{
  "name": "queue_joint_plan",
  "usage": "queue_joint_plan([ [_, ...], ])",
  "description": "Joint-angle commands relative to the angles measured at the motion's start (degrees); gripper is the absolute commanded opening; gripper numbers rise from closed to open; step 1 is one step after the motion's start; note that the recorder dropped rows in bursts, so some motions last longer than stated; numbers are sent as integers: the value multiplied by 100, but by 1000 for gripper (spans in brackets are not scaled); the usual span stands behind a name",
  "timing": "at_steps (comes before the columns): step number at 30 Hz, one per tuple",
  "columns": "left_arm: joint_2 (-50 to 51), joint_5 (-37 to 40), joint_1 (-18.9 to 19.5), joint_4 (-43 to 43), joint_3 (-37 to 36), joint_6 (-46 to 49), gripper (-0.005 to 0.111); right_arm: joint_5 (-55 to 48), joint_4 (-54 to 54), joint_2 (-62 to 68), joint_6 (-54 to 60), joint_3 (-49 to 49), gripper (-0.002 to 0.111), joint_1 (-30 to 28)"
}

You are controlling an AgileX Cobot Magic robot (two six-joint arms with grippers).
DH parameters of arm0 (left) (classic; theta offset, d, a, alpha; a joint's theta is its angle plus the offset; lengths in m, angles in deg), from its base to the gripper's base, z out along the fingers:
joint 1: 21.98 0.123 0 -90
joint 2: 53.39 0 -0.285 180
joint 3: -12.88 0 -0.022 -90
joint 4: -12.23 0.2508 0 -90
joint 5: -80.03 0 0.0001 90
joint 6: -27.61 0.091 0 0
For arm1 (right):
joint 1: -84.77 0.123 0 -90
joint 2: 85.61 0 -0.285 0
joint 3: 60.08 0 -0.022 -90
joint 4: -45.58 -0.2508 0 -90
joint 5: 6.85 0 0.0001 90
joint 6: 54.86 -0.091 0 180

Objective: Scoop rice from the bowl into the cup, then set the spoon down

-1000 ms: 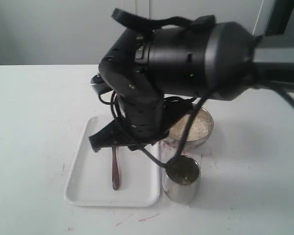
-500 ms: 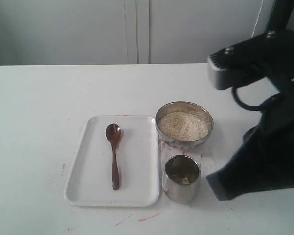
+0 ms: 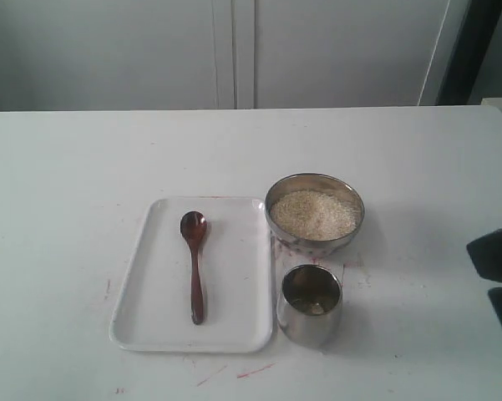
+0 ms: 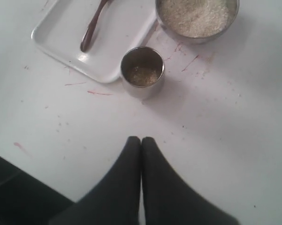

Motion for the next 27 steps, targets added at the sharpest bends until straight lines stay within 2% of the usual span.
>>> queue_joint_plan([
  [1, 4, -15, -6, -59, 35, -10, 14, 21, 644, -37, 58, 42, 0, 24],
  [3, 4, -15, -6, -59, 35, -10, 14, 74, 947, -37, 58, 53, 0, 24],
  [7, 4, -15, -6, -59, 35, -10, 14, 1352, 1463, -214, 58, 355, 0, -89],
  [11, 4, -15, -6, -59, 35, -10, 14, 3184, 1452, -513, 58, 987, 0, -608],
  [16, 4, -15, -6, -59, 35, -10, 14, 4602, 1246, -952, 46, 1936, 0, -1319],
  [27, 4, -15, -6, -59, 35, -10, 14, 5057, 354, -2316, 58, 3587, 0, -2977],
])
